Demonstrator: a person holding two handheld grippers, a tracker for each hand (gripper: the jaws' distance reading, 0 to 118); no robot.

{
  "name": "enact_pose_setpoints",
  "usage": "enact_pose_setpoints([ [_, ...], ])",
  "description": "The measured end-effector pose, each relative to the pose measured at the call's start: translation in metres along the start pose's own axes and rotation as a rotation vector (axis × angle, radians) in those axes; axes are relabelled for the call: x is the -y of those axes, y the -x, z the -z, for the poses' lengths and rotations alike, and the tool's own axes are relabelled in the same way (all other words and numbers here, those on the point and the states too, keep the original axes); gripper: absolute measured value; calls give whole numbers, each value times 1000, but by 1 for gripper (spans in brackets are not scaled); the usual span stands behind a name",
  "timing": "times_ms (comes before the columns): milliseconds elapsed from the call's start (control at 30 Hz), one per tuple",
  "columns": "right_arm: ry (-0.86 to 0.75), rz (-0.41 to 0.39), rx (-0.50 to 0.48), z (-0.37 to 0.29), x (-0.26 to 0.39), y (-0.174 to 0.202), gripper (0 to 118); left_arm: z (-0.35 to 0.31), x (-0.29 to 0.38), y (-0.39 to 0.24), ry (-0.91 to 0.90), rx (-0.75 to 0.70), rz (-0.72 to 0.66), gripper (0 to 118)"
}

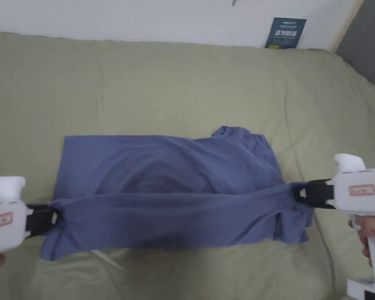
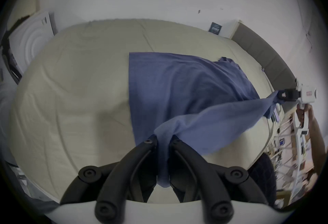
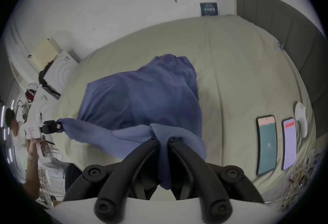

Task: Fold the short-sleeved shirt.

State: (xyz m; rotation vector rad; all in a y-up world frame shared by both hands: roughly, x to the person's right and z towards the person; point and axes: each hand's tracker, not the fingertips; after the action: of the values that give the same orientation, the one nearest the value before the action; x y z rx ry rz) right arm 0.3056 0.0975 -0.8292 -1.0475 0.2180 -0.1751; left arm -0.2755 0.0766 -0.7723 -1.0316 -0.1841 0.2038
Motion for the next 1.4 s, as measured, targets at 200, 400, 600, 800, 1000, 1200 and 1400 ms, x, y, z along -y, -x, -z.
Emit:
enact_pose_setpoints([
  [200, 75, 90, 36, 71, -12, -6, 37, 65, -20, 12, 120, -40, -51, 44],
  [400, -253, -139, 128, 2, 32, 10, 116, 1, 20, 15, -200, 77, -134, 114],
  [600, -509, -233, 47, -82, 137, 61, 116, -59, 115, -39, -494, -59, 122, 118],
  [800, -550, -257, 93, -95, 220, 110, 0, -57, 180, -52, -419, -181, 177, 3],
  [1000, -520, -242, 43, -97, 229, 120, 0, -32, 174, -47, -331, -175, 130, 1],
  [1200, -489, -216, 40, -97, 227, 110, 0, 30, 126, -19, -85, -191, 117, 108],
  [1400, -475, -190, 55, -94, 226, 103, 0, 65, 109, -11, -48, -237, 152, 114],
])
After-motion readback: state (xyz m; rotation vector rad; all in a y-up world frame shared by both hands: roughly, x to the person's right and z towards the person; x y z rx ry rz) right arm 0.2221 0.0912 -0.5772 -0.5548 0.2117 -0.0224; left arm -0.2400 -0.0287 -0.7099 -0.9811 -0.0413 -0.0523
